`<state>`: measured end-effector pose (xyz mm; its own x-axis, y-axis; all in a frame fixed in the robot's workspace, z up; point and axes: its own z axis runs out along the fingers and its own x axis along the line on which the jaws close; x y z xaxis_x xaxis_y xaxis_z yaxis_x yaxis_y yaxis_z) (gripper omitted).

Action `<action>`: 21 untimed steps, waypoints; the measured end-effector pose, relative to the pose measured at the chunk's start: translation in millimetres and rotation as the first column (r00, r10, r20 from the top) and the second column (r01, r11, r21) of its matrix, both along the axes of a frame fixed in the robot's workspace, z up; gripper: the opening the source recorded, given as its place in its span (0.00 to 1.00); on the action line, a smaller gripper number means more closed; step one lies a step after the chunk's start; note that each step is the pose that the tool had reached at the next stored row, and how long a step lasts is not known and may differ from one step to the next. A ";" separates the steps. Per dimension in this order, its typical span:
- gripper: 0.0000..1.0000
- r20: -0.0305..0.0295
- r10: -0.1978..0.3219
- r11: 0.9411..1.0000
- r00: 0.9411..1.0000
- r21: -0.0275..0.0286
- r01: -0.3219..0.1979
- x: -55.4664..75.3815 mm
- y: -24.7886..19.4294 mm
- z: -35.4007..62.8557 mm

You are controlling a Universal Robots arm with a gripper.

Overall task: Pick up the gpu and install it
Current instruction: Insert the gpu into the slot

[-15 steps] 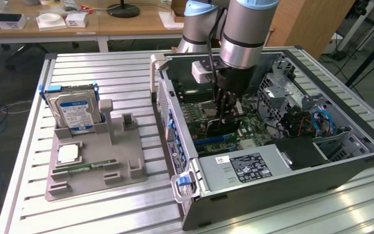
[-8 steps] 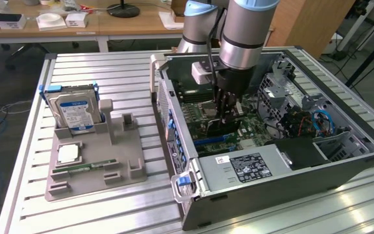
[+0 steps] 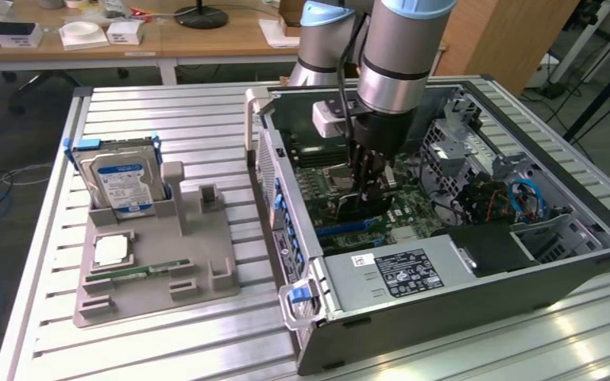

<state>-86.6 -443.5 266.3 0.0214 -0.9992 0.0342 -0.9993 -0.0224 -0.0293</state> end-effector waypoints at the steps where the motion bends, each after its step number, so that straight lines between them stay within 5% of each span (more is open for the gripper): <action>1: 0.26 0.000 0.000 1.000 1.000 0.000 0.000 -0.1 -0.6 0.0; 7: 0.26 0.000 0.002 1.000 1.000 -0.004 -0.002 -0.8 -2.8 0.0; 21: 0.26 0.002 0.001 1.000 1.000 0.000 -0.001 -2.1 -3.1 -1.6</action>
<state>-88.7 -446.6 264.7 0.0226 -0.9992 0.0343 -0.9992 -0.0237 -0.0318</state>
